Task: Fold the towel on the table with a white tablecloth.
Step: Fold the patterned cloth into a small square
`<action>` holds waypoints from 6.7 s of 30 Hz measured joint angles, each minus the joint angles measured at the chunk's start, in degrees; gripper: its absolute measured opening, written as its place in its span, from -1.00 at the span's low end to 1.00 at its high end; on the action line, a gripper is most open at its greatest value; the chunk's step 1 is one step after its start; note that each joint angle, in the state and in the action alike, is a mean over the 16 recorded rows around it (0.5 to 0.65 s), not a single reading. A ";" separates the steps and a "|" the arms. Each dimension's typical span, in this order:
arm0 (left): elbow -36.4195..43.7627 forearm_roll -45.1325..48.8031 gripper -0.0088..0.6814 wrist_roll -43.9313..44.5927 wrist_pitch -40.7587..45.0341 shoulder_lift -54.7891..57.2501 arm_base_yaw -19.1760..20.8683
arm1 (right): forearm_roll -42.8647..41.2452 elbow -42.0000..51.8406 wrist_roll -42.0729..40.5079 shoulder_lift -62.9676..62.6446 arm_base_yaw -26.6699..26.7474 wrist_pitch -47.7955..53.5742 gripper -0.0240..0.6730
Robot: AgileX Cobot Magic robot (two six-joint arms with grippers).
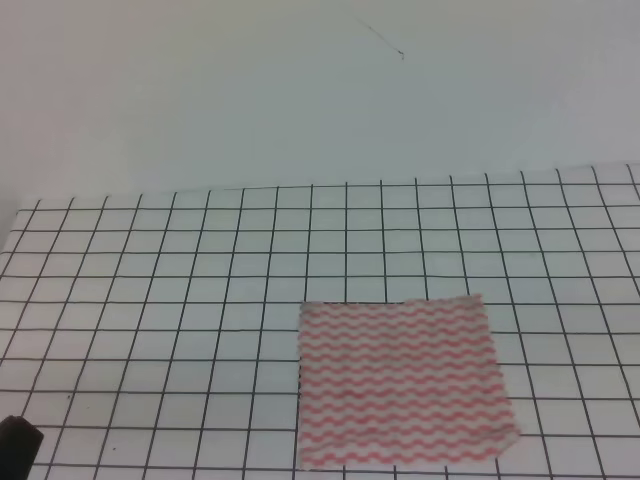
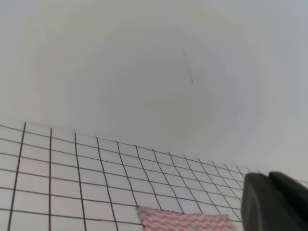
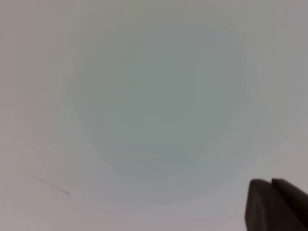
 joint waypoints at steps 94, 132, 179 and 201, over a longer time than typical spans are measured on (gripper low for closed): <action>-30.77 18.93 -0.49 -1.28 13.47 65.91 -21.32 | 72.14 -41.46 -87.35 89.32 20.60 45.61 -0.39; -30.77 19.62 -0.49 0.06 15.39 65.91 -21.32 | 73.61 -32.61 -85.78 90.38 20.48 38.14 -0.39; -31.33 25.84 -0.31 3.74 9.54 74.35 -24.51 | 81.99 -42.56 -88.67 95.83 18.18 38.73 -0.93; -33.64 49.16 0.00 -2.05 -12.01 90.35 -43.24 | 88.61 -43.11 -90.00 96.16 18.18 40.52 -0.93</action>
